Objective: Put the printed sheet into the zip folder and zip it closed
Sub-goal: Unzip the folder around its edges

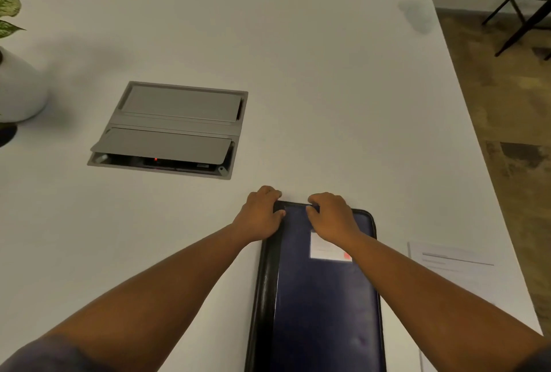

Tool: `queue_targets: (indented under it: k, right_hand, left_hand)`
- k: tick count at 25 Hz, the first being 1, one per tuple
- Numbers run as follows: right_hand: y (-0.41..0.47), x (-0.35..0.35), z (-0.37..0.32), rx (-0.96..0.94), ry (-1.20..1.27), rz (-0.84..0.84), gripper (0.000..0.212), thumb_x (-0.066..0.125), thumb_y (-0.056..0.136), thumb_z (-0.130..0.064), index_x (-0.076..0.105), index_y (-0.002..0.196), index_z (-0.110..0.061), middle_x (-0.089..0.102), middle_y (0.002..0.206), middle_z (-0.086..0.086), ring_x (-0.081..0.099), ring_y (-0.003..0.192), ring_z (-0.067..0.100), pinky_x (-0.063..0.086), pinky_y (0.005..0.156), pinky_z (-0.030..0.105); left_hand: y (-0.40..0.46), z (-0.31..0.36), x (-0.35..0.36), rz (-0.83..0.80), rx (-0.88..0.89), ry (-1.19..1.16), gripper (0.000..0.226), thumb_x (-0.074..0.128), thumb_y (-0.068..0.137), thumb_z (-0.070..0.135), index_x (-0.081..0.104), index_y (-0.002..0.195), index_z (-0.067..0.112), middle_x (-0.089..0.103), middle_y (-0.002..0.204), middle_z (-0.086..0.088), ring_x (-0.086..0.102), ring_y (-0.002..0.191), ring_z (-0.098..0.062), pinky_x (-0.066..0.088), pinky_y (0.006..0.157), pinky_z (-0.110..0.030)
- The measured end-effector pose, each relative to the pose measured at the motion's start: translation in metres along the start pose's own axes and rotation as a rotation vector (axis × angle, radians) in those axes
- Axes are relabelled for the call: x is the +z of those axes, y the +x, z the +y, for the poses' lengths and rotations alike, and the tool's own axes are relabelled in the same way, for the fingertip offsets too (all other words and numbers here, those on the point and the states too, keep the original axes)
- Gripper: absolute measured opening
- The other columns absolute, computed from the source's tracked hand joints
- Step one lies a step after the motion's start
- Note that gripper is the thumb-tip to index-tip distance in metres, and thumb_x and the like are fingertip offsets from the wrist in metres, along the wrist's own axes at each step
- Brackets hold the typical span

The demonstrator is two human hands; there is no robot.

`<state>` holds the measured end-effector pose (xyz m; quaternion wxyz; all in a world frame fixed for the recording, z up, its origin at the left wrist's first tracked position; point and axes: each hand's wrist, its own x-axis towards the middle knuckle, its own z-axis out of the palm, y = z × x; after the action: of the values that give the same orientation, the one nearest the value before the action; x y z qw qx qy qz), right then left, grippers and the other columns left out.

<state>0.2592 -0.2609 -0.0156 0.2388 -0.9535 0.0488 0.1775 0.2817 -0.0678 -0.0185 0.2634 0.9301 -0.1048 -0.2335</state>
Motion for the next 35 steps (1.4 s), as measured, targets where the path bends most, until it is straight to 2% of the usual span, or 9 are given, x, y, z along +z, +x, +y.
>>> queue_targets:
  k: [5,7,13,19,23,25,28,32,35]
  right_hand:
    - [0.040,0.000,-0.006,0.066,-0.078,-0.171,0.023,0.049,0.095,-0.029,0.072,0.099,-0.029,0.069,0.103,-0.005,0.062,0.096,0.024,0.051,0.085,0.041]
    - [0.051,0.003,-0.009,0.122,-0.069,-0.245,0.022,0.050,0.094,-0.028,0.071,0.094,-0.031,0.070,0.102,-0.007,0.061,0.096,0.022,0.046,0.089,0.041]
    - [0.068,0.007,-0.016,0.255,0.061,-0.324,0.023,0.051,0.088,-0.017,0.075,0.090,-0.017,0.072,0.096,0.001,0.063,0.093,0.023,0.044,0.093,0.046]
    - [0.074,0.008,-0.022,0.250,0.193,-0.366,0.016,0.053,0.071,-0.013,0.058,0.057,-0.019,0.055,0.067,0.004,0.050,0.068,0.023,0.038,0.070,0.041]
    - [0.072,0.008,-0.021,0.235,0.240,-0.395,0.009,0.068,0.071,-0.013,0.073,0.078,-0.015,0.071,0.086,0.001,0.063,0.086,0.023,0.050,0.084,0.042]
    - [0.068,0.009,-0.019,0.208,0.182,-0.438,0.029,0.080,0.067,-0.018,0.071,0.093,-0.027,0.071,0.102,-0.004,0.062,0.100,0.021,0.047,0.096,0.050]
    - [0.058,0.010,-0.019,0.171,0.062,-0.404,0.054,0.084,0.067,-0.022,0.063,0.115,-0.032,0.065,0.116,-0.010,0.058,0.109,0.017,0.039,0.099,0.048]
    - [0.052,0.010,-0.020,0.162,0.089,-0.336,0.054,0.082,0.072,-0.018,0.062,0.121,-0.029,0.063,0.121,-0.009,0.057,0.111,0.016,0.037,0.096,0.041]
    - [0.050,0.010,-0.018,0.184,0.131,-0.324,0.048,0.081,0.074,-0.020,0.064,0.118,-0.031,0.065,0.119,-0.009,0.058,0.109,0.015,0.037,0.101,0.045]
  left_hand:
    - [0.037,-0.003,-0.011,-0.185,-0.005,0.128,0.047,0.068,0.089,0.044,0.061,0.127,0.018,0.064,0.128,-0.005,0.059,0.113,-0.025,0.050,0.095,-0.039]
    - [0.047,-0.003,-0.012,-0.251,0.006,0.155,0.050,0.072,0.083,0.049,0.064,0.122,0.020,0.067,0.120,-0.001,0.061,0.106,-0.023,0.051,0.090,-0.036]
    - [0.062,-0.001,-0.010,-0.285,-0.001,0.139,0.052,0.084,0.071,0.043,0.070,0.117,0.022,0.070,0.116,0.002,0.063,0.106,-0.021,0.051,0.088,-0.034]
    - [0.062,0.004,-0.002,-0.200,-0.135,0.125,0.054,0.086,0.065,0.040,0.069,0.114,0.027,0.070,0.113,0.006,0.062,0.109,-0.022,0.045,0.089,-0.037]
    - [0.062,0.009,-0.002,-0.199,-0.128,0.317,0.057,0.082,0.070,0.048,0.061,0.117,0.023,0.065,0.114,0.001,0.056,0.112,-0.025,0.040,0.089,-0.039]
    - [0.063,0.010,-0.005,-0.222,-0.076,0.413,0.056,0.078,0.074,0.053,0.060,0.117,0.021,0.065,0.114,-0.001,0.055,0.111,-0.026,0.041,0.088,-0.037]
    - [0.068,0.015,-0.006,-0.265,-0.056,0.429,0.053,0.077,0.077,0.051,0.062,0.116,0.019,0.067,0.114,-0.003,0.059,0.108,-0.026,0.041,0.085,-0.035]
    - [0.070,0.016,-0.005,-0.253,-0.124,0.346,0.055,0.085,0.072,0.044,0.065,0.115,0.017,0.068,0.111,-0.002,0.063,0.105,-0.024,0.042,0.083,-0.034]
    - [0.068,0.011,-0.006,-0.235,-0.193,0.182,0.054,0.090,0.067,0.035,0.069,0.113,0.016,0.070,0.112,-0.001,0.064,0.105,-0.022,0.051,0.088,-0.036]
